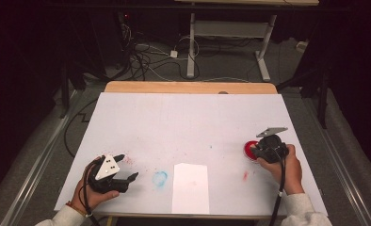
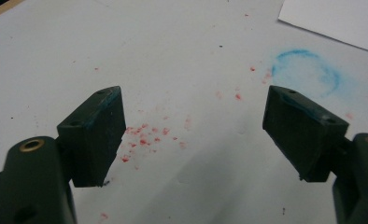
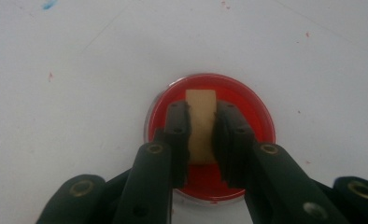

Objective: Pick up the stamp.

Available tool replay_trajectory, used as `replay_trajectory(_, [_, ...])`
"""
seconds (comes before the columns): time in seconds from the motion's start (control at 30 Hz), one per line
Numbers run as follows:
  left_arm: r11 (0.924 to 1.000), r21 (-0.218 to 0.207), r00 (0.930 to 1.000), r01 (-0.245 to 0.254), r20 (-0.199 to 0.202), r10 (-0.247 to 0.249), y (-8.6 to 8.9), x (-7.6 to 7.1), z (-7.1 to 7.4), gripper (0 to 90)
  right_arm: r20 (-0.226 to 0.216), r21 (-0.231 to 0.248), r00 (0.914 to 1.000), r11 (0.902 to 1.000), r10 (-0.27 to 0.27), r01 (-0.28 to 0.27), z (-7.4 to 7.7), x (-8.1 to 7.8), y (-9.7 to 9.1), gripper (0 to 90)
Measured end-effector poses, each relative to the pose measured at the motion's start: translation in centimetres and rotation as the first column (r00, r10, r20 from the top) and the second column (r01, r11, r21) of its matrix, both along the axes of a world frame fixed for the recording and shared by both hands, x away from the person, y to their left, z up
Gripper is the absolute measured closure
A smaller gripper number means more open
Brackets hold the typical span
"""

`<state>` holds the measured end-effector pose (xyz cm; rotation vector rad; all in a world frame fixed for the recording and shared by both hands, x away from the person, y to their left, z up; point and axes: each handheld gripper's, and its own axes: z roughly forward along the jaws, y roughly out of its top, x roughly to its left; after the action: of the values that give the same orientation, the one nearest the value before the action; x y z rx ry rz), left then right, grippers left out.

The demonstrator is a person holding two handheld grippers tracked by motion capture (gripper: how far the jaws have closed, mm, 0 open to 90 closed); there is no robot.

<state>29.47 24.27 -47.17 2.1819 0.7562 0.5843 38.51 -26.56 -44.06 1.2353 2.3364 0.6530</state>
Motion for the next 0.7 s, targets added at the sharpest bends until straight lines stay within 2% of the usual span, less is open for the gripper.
replay_trajectory(0.23, [1.0, 0.003, 1.0, 0.004, -0.001, -0.004, -0.02, -0.11, 0.01, 20.5, -0.001, 0.036, 1.0, 0.9993, -0.006, 0.006, -0.25, 0.0, -0.38, 76.4])
replay_trajectory(0.47, [0.9999, 0.007, 1.0, 0.008, 0.001, -0.008, -0.09, -0.1, -0.01, 20.5, 0.002, 0.012, 1.0, 0.9999, -0.004, 0.004, -0.26, 0.03, -0.05, 76.4])
replay_trajectory(0.57, [0.9999, 0.007, 1.0, 0.009, 0.0, -0.009, -0.16, -0.08, 0.01, 20.5, 0.01, -0.026, 0.9999, 0.9997, -0.004, 0.005, -0.24, -0.1, 0.42, 76.4])
replay_trajectory(0.7, [0.9999, 0.007, 1.0, 0.01, 0.001, -0.01, -0.24, -0.07, 0.0, 20.6, 0.009, -0.013, 0.9999, 0.9999, -0.005, 0.005, -0.3, -0.07, 0.27, 76.4])
